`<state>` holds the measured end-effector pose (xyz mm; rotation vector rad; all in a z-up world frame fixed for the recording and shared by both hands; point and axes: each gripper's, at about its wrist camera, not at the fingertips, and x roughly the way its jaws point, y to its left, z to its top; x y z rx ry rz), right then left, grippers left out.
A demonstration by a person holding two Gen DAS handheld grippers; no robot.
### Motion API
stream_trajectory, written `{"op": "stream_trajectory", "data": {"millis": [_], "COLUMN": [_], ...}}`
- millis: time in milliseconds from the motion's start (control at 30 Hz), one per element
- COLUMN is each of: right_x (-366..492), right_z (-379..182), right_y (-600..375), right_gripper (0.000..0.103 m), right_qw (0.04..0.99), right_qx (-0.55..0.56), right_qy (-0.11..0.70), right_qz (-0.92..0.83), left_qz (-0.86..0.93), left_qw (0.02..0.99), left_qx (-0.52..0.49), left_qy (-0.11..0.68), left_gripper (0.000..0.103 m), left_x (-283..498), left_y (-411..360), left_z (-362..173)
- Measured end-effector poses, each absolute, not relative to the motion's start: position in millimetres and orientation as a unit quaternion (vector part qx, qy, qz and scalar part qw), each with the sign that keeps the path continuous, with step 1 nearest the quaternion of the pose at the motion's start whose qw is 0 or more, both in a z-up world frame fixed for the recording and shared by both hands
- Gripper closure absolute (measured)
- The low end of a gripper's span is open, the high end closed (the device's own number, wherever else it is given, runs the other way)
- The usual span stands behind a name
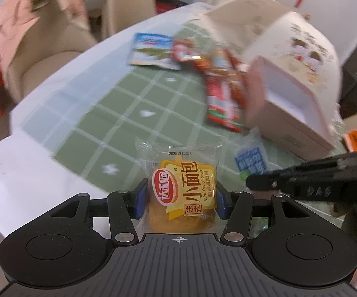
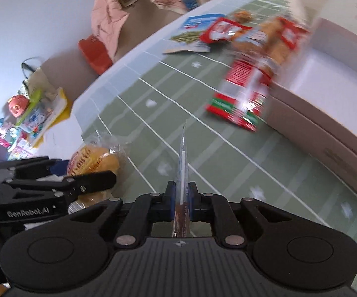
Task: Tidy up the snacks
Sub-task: 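Carry the bun packet into the pink box and open the left tool, then carry a small white snack packet with right tool while left grasps orange candy packet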
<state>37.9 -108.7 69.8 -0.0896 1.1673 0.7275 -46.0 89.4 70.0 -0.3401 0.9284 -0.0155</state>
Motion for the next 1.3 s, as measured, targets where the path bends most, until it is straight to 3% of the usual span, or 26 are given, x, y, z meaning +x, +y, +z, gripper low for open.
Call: {"op": "stream_trajectory", "data": {"millis": [200,333,500,700,933,1033,1167,1300], "right_x": [6.7,-1.4,-1.6,10.7,75.5,114.5,134.5,136.9], "right_z": [80.3,83.6,88.9,107.8,164.5,171.8,162.5,145.3], "right_y": [-161.8,-183.6,-194.4,-207.9,-214.3,-214.9,-208.6,-197.6], "right_gripper": [0.093,0.093,0.093,0.093,0.093,0.088,0.073,0.072], "right_qw": [0.803,0.816,0.833,0.842,0.885,0.893,0.892,0.879], "right_qx": [-0.042,-0.019,-0.011,0.009,0.024,0.031,0.02,0.02], "right_qy": [0.515,0.507,0.487,0.47,0.395,0.393,0.406,0.428], "right_qz": [0.297,0.279,0.263,0.266,0.246,0.218,0.198,0.21], "left_qz": [-0.097,-0.16,-0.143,-0.115,-0.054,-0.039,-0.036,-0.058], "left_qw": [0.911,0.924,0.913,0.925,0.933,0.928,0.917,0.903], "left_qx": [-0.12,-0.115,-0.122,-0.075,-0.07,-0.073,-0.064,-0.059], "left_qy": [0.382,0.326,0.363,0.354,0.349,0.364,0.392,0.422], "left_gripper": [0.045,0.045,0.047,0.046,0.047,0.047,0.047,0.047], "left_x": [-7.8,59.8,139.3,126.3,109.7,108.9,113.5,124.5], "left_y": [29.9,-13.5,-45.5,-38.7,2.6,23.4,43.8,51.1], "left_z": [128.9,161.8,138.0,138.3,143.6,137.4,116.7,86.0]}}
